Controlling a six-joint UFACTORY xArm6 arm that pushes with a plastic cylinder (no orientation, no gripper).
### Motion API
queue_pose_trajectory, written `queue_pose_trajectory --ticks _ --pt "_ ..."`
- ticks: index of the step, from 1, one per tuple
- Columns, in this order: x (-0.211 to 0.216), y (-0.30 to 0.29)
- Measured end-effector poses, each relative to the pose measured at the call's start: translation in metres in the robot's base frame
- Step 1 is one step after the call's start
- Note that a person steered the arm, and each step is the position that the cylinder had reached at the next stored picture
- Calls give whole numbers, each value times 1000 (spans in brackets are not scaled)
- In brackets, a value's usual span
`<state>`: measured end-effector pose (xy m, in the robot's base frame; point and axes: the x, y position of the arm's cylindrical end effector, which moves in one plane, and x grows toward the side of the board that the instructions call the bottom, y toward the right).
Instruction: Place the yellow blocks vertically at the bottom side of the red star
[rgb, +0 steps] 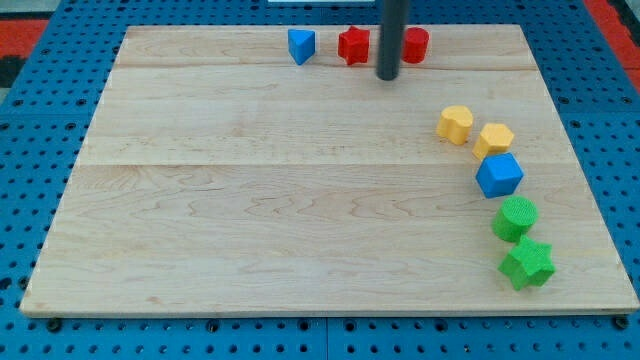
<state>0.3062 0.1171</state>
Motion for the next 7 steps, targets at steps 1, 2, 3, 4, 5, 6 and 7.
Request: queue_pose_trajectory --ticks 1,2,3,4,5,6,7 --pt "12 110" --pt "80 138" --pt "85 135" --pt "85 128" --pt "89 85" --pt "78 31" --pt "77 -30"
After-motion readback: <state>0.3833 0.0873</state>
